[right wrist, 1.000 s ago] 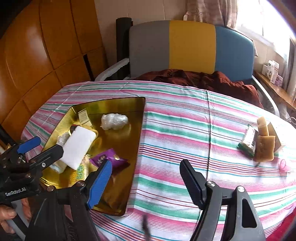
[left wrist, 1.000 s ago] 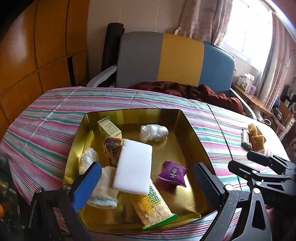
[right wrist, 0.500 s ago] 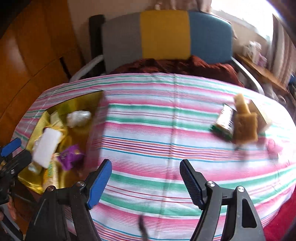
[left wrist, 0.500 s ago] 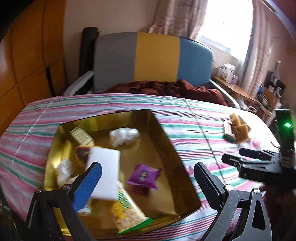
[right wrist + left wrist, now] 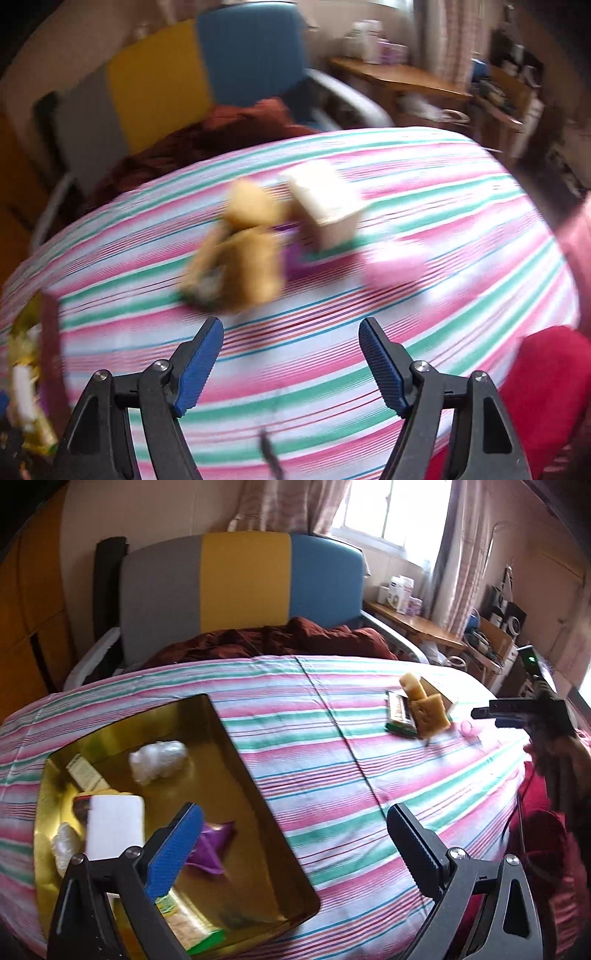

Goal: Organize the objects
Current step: 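Move both grippers back to the remaining items, then grasp the yellow sponge with the left gripper while the right gripper grasps the pink hair roller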

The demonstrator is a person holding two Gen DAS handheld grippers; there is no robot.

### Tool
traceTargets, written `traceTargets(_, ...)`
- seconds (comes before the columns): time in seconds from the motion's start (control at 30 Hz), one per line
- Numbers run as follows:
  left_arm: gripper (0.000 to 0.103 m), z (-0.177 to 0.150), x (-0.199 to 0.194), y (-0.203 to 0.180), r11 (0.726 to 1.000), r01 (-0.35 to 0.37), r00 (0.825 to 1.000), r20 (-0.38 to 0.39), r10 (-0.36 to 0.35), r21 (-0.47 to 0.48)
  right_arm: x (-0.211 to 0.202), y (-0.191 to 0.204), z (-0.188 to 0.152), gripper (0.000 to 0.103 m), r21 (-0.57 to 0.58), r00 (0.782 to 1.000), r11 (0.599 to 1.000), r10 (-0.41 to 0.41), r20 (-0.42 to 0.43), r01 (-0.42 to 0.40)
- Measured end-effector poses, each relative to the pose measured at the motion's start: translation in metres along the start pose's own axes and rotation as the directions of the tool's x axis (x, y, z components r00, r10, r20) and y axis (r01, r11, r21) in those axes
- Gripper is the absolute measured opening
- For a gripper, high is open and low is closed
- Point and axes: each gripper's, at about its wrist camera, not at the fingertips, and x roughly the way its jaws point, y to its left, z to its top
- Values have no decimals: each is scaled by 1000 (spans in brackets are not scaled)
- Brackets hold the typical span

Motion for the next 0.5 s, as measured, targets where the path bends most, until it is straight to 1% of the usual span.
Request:
traceTargets(0.1,100,4,7,-8,1000,18,1000,-14,-18,9,25,-28,15,77,7,998,999,-43,-48,43)
traceTargets(0.23,100,9,17,-14,999,26,999,-36,-25,20,57,-49,28,77,-17,993,997,-79,-91,78)
traceTargets(0.33,100,14,25,-16,999,31,998,-50,-30,19,75,-57,35,77,-21,991,997,-76,-113,74)
traceTargets(0.47,100,22,36,-23,999,40,997,-66,-38,25,85,-59,40,77,-30,991,997,-77,-105,74)
traceTargets(0.5,100,24,40,-26,999,43,997,-69,-41,30,88,-60,40,76,-35,991,997,-78,-110,75)
